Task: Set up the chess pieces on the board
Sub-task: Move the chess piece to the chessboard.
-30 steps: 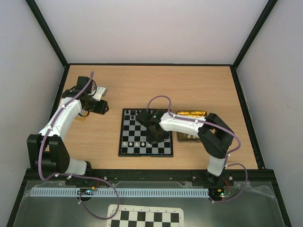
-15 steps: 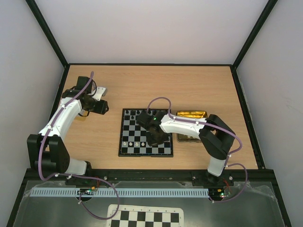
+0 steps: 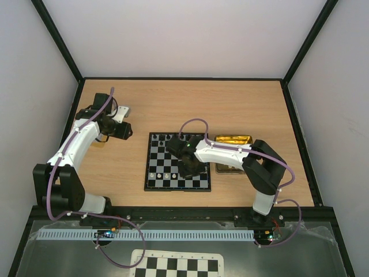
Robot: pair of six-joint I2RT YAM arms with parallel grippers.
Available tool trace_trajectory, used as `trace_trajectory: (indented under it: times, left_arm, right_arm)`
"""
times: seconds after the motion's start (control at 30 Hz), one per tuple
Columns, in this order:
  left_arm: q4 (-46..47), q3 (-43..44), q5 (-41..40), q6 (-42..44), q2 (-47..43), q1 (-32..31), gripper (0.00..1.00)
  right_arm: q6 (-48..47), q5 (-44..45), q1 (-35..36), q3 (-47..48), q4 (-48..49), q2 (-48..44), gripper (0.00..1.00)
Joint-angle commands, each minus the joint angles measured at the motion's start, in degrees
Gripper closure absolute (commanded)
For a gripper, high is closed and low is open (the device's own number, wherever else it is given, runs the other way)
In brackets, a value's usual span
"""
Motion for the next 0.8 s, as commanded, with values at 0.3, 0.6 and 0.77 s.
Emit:
trace_trajectory:
  times: [0.3, 0.6, 0.77]
  left_arm:
    - [-0.6, 0.2, 0.1, -0.5, -1.2, -0.6, 0.50]
    - [-0.7, 0.4, 0.0, -0.5, -1.1, -0.7, 0.50]
    - [-0.8, 0.3, 0.0, -0.5, -1.1, -0.7, 0.50]
  right_arm:
    - [0.1, 2.1, 0.5, 1.8, -1.7, -0.8, 0.88]
    - [-0.9, 2.8, 0.4, 3.3, -2.7, 0.1, 0.87]
    - [-1.2, 3.2, 0.3, 3.2, -2.8, 0.3, 0.86]
